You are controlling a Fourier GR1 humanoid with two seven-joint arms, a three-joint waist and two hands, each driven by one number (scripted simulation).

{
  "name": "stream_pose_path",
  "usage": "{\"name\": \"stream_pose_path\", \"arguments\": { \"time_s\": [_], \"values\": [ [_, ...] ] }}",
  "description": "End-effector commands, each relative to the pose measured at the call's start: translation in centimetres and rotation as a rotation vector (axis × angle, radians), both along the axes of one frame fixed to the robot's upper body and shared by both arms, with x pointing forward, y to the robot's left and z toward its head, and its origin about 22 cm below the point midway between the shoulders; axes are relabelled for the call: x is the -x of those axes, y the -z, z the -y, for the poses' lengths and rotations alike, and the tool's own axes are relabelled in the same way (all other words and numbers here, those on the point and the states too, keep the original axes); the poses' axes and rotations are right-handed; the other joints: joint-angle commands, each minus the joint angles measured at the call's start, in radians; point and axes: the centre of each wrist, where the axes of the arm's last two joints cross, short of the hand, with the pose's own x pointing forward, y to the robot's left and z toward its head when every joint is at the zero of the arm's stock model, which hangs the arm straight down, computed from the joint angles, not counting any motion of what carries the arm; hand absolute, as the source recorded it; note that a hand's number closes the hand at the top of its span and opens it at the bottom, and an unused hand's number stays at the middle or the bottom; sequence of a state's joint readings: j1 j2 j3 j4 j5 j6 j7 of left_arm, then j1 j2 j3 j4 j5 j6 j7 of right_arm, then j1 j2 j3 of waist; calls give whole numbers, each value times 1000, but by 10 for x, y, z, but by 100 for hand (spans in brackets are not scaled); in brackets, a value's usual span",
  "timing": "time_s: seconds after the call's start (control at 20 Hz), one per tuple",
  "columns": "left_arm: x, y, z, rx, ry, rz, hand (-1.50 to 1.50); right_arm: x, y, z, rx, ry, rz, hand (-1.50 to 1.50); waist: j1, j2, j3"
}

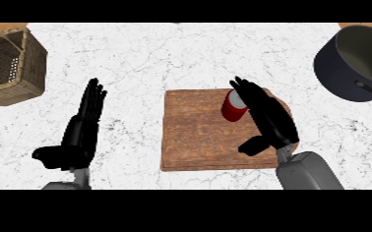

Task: Pick the can from the cutting board and place it in the pot

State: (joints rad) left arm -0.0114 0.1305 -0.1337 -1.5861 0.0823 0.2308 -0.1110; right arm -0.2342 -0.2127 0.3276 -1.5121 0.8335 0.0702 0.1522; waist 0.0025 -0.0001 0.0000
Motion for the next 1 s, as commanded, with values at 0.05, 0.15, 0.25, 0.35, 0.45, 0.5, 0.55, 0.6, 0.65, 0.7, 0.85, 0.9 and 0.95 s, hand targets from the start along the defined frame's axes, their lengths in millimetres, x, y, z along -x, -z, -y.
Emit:
{"name": "stream_pose_path", "arguments": {
  "time_s": [0.05,0.15,0.25,0.35,0.45,0.5,0.55,0.6,0.65,0.7,0.85,0.9,0.95],
  "values": [
    [-1,13,-1,2,5,-7,0,-3,13,-17,11,-28,-5,-150,0,0,0],
    [-12,12,-5,5,-15,-10,0,-2,7,0,32,-24,133,150,-3,0,0],
    [4,7,13,9,20,-4,0,-17,13,-2,13,-17,199,150,3,0,0],
    [-4,7,-12,9,-2,4,0,-12,28,-10,-4,-21,235,150,2,1,0],
    [-6,4,-8,-8,0,1,0,-17,16,12,-11,-25,228,150,-1,0,0],
    [7,-3,9,-3,1,1,0,-25,12,3,20,-18,232,150,1,0,0],
    [10,4,1,1,13,9,0,-10,5,-16,-4,-24,247,150,0,-1,0],
    [9,7,7,8,6,22,0,-31,18,-8,19,-26,246,150,2,0,0],
    [11,5,5,12,2,-4,0,-14,8,-4,11,-34,249,150,-1,-1,0],
    [2,18,0,17,1,6,0,-41,6,-16,39,53,181,150,3,1,0],
    [-9,-10,-6,10,15,25,0,-52,21,-12,139,265,-57,150,21,7,-1],
    [-2,-2,-4,1,31,5,0,-55,25,-22,170,324,-127,150,36,10,-3],
    [-1,-1,11,8,53,10,0,-63,23,-25,186,397,-180,150,47,14,-3]
  ]
}}
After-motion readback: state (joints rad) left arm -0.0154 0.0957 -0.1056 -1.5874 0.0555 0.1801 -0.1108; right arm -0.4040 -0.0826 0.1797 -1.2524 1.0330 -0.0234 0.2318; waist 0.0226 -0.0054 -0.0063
